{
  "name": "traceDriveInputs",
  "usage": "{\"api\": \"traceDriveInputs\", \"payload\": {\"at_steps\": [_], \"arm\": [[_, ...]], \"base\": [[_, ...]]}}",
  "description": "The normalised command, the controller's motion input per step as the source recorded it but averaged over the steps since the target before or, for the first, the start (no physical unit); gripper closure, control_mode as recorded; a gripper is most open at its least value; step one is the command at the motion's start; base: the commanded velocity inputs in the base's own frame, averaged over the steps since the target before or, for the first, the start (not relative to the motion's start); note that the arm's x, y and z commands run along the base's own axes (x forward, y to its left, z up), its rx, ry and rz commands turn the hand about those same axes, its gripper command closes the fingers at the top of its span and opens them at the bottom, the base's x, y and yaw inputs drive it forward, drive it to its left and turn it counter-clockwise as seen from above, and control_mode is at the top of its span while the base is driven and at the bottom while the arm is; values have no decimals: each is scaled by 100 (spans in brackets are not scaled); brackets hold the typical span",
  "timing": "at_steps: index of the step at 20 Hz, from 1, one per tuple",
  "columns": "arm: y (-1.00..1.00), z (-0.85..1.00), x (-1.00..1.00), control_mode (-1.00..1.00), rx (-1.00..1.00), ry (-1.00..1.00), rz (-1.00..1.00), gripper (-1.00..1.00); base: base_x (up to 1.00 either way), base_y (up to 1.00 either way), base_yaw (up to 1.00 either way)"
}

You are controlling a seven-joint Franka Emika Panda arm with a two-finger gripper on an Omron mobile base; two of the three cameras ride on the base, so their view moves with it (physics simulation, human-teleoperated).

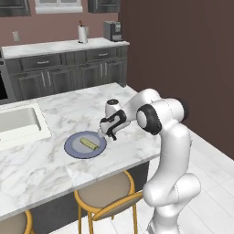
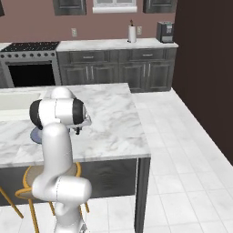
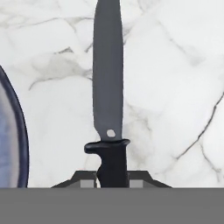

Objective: Retrieve the butter from the fridge and place it on a plate on the dining table. Then retrieve the butter knife by the fridge and place it near the plate.

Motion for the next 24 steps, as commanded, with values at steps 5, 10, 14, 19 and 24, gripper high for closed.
{"api": "traceDriveInputs", "payload": {"at_steps": [5,10,14,19,24], "arm": [[0,-21,6,-100,0,0,0,100],[0,-15,1,-100,0,0,0,-100],[0,-6,0,-100,0,0,0,-100],[0,0,0,-100,0,-1,0,-100],[0,0,0,-100,0,0,0,-100]], "base": [[0,0,0],[0,0,0],[0,0,0],[0,0,0],[0,0,0]]}}
